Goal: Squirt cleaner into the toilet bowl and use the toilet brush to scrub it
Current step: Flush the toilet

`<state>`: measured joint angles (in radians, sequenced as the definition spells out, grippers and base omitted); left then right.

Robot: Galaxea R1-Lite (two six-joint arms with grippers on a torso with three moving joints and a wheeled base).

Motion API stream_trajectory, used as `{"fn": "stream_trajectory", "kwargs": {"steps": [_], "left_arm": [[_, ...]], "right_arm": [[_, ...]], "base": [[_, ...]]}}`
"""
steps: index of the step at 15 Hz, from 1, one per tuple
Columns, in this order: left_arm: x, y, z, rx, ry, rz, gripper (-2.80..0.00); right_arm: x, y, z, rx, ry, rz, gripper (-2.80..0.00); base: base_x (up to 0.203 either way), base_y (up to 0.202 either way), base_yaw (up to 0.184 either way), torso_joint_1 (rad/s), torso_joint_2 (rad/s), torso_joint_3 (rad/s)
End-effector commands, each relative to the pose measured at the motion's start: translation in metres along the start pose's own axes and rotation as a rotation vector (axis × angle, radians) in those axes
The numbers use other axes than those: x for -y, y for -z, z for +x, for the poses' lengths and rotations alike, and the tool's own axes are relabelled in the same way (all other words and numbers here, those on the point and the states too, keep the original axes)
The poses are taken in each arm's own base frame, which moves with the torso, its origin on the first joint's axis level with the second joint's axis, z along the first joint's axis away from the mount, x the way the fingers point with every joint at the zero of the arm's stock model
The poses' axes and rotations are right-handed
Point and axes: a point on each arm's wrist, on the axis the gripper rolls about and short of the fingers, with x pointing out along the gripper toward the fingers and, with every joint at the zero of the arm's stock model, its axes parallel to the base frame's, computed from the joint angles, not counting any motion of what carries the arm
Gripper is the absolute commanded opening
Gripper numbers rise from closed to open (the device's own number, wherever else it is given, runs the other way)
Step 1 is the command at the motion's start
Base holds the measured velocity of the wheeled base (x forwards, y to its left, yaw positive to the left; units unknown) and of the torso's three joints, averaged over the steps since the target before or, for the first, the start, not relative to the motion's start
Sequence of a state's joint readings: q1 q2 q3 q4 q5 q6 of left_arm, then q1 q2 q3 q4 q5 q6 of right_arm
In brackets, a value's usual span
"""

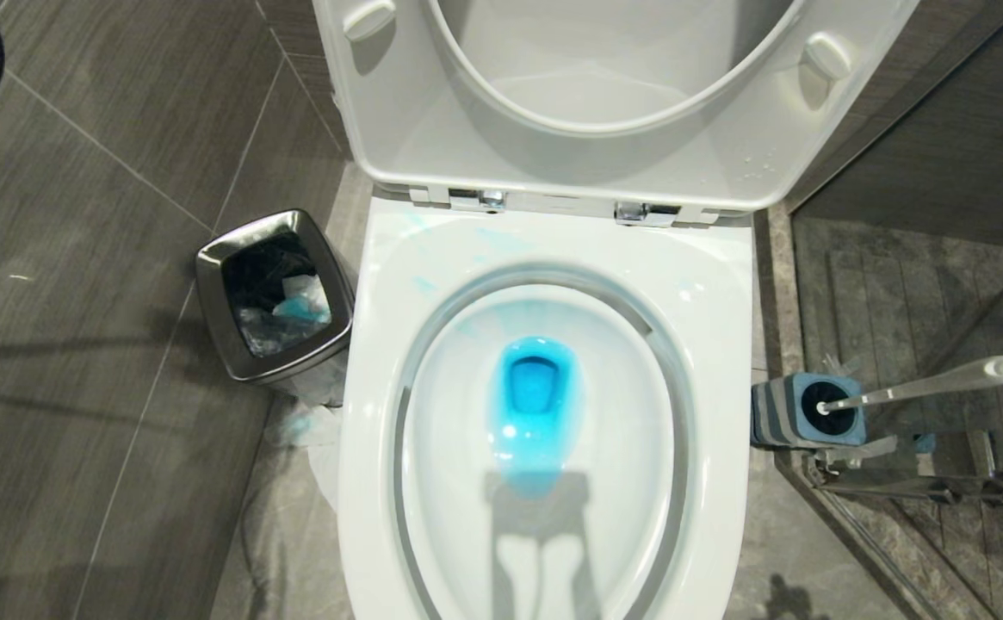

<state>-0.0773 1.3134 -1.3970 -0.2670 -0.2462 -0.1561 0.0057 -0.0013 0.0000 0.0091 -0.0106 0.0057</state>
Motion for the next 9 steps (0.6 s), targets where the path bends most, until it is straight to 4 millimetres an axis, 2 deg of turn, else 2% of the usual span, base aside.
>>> {"fn": "stream_trajectory", "kwargs": {"steps": [1,4,7,9], "left_arm": [[0.012,-0.006,0.004,0.024,0.064,-0.04,-2.8],[0.025,-0.021,0.001,0.072,0.126,-0.081,-2.8],[0.026,-0.033,0.008,0.118,0.13,-0.064,-2.8],[0.024,-0.032,0.018,0.141,0.124,-0.015,-2.8]], "right_arm": [[0.0,0.0,0.0,-0.001,0.0,0.0,-2.8],[0.0,0.0,0.0,-0.001,0.0,0.0,-2.8],[0.0,0.0,0.0,-0.001,0.0,0.0,-2.8],[0.0,0.0,0.0,-0.001,0.0,0.0,-2.8]], "base": [[0.0,0.0,0.0,0.0,0.0,0.0],[0.0,0.0,0.0,0.0,0.0,0.0],[0.0,0.0,0.0,0.0,0.0,0.0],[0.0,0.0,0.0,0.0,0.0,0.0]]}}
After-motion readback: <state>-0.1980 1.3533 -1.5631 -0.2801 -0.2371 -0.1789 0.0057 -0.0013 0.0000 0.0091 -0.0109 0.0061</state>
